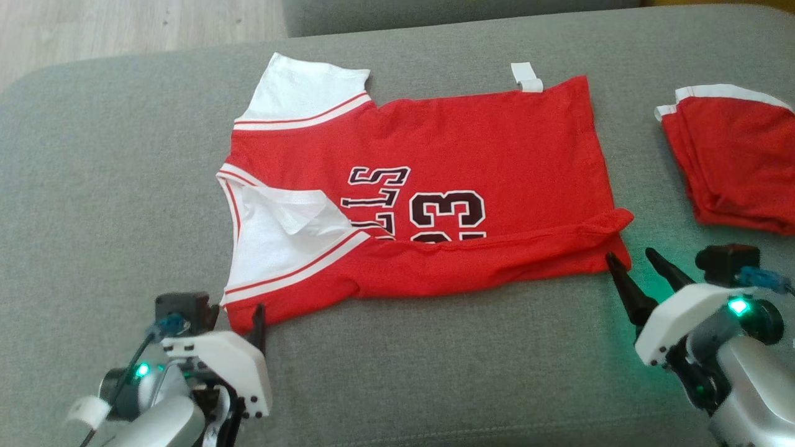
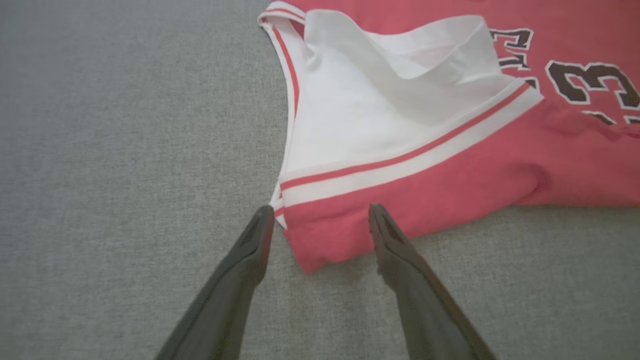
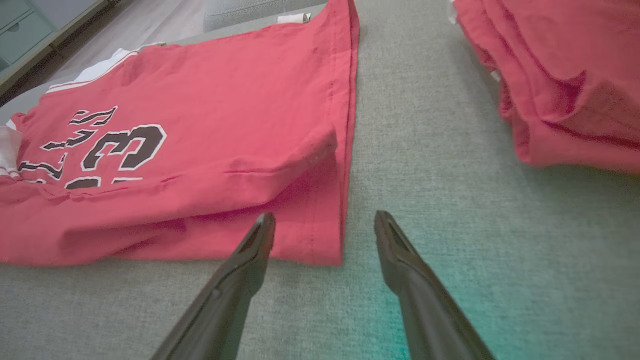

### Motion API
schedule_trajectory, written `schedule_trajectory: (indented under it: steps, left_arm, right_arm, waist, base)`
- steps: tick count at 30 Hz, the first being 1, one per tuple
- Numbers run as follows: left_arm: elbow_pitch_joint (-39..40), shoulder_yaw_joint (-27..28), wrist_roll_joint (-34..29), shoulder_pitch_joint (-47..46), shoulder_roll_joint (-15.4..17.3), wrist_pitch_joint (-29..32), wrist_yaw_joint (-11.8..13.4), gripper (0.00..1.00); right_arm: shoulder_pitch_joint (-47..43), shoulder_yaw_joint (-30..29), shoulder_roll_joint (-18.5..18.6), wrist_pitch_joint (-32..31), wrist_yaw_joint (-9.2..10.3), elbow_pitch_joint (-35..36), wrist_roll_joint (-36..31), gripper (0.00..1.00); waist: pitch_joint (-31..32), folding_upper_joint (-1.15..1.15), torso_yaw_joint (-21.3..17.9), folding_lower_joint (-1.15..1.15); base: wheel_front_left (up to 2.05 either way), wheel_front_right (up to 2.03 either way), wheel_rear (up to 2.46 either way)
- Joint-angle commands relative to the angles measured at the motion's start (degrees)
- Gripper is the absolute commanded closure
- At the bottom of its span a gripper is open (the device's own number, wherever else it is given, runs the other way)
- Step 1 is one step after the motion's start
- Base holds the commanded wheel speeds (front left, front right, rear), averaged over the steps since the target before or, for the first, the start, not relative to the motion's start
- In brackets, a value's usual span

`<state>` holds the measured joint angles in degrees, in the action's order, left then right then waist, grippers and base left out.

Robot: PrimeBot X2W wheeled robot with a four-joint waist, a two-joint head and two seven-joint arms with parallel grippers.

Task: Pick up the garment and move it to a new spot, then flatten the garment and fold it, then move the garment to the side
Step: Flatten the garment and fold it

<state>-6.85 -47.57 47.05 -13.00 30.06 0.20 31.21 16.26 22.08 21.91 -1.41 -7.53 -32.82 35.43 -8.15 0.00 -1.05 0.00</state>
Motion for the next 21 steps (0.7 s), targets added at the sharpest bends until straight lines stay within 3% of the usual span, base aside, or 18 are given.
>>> schedule_trajectory:
  steps: [1,12,14,15,16,17,18,21]
  left_arm:
    - [0.5,1.7,0.1,-3.8,1.0,1.3,-0.1,0.0]
    - [-3.1,1.6,2.6,-5.9,0.1,6.0,-0.6,0.0]
    - [-3.7,1.7,3.3,-6.0,0.0,6.8,-1.1,0.0]
    - [-4.0,1.6,3.7,-6.1,0.0,7.3,-1.5,0.02]
    - [-4.2,1.6,4.0,-6.2,-0.1,7.5,-1.8,0.4]
    - [-4.4,1.7,4.2,-6.3,-0.2,7.5,-2.0,1.0]
    - [-4.6,1.7,4.3,-6.4,-0.2,7.6,-2.3,1.0]
    - [-4.7,1.8,4.6,-6.5,-0.1,7.7,-3.0,1.0]
  right_arm:
    - [2.0,-0.1,-0.3,-1.2,0.04,0.2,-1.0,0.0]
    - [3.6,-1.0,-2.6,-5.9,0.04,-2.0,-3.1,0.03]
    - [3.5,-0.8,-2.7,-6.1,0.04,-1.8,-3.1,0.22]
    - [3.5,-0.6,-2.9,-6.2,0.04,-1.7,-3.0,0.43]
    - [3.5,-0.4,-3.0,-6.3,0.04,-1.6,-2.9,0.67]
    - [3.6,-0.2,-3.1,-6.2,0.04,-1.5,-2.8,0.94]
    - [3.7,0.0,-3.0,-6.1,0.04,-1.3,-2.7,1.0]
    - [3.8,0.2,-2.9,-5.6,0.04,-1.3,-2.4,1.0]
  waist:
    - [-0.4,0.0,0.2,0.0]
    - [-2.0,0.0,-0.1,0.0]
    - [-2.1,0.0,-0.1,0.0]
    - [-2.1,0.0,-0.1,0.0]
    - [-2.1,0.0,-0.1,0.0]
    - [-2.2,0.0,-0.2,0.0]
    - [-2.2,0.0,-0.2,0.0]
    - [-1.9,0.0,0.0,0.0]
  base:
    - [0.0,0.0,0.0]
    - [0.0,0.0,0.0]
    - [0.0,0.0,0.0]
    - [0.0,0.0,0.0]
    - [0.0,0.0,0.0]
    - [0.0,0.0,0.0]
    - [0.0,0.0,0.0]
    - [0.0,0.0,0.0]
